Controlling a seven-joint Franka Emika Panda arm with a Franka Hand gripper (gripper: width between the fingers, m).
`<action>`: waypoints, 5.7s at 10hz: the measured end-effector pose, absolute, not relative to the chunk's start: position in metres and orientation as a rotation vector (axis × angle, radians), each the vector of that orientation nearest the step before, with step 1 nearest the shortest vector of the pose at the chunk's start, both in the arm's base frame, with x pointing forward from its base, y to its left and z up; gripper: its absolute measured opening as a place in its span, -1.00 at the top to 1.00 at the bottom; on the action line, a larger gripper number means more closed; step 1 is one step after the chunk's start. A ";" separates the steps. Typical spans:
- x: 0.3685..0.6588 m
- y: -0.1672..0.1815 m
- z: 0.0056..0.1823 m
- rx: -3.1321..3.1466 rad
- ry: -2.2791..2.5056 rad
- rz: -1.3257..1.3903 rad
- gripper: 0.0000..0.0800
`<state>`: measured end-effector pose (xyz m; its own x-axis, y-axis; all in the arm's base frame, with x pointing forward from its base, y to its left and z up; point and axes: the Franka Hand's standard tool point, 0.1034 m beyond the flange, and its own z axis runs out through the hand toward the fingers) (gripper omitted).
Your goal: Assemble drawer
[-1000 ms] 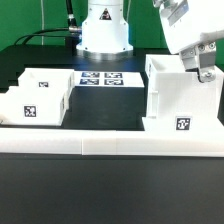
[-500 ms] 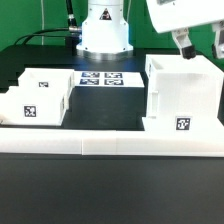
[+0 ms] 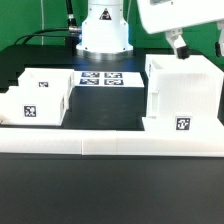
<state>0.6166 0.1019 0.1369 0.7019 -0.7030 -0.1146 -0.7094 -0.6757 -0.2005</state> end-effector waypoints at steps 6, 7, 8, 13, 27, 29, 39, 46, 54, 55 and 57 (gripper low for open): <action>0.616 0.081 0.140 -2.905 0.446 -0.029 -0.62; 0.606 0.056 0.143 -2.918 0.406 -0.033 -0.62; 0.594 0.030 0.145 -2.932 0.410 -0.031 -0.62; 0.583 -0.019 0.145 -2.952 0.405 -0.043 -0.62; 0.552 -0.087 0.076 -3.054 0.162 -0.050 -0.62; 0.539 -0.097 0.067 -3.058 0.087 -0.025 -0.62; 0.505 -0.093 0.007 -3.119 0.002 -0.002 -0.62; 0.505 -0.094 0.007 -3.120 0.003 -0.005 0.83; 0.507 -0.085 0.016 -3.118 -0.105 0.019 0.90; 0.507 -0.076 0.026 -3.099 -0.183 0.046 0.90; 0.508 -0.074 0.033 -3.089 -0.264 0.033 0.89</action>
Offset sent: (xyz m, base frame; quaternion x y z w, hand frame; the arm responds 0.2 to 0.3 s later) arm 0.0000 0.0000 0.0000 0.0000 0.0000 -0.1296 0.9916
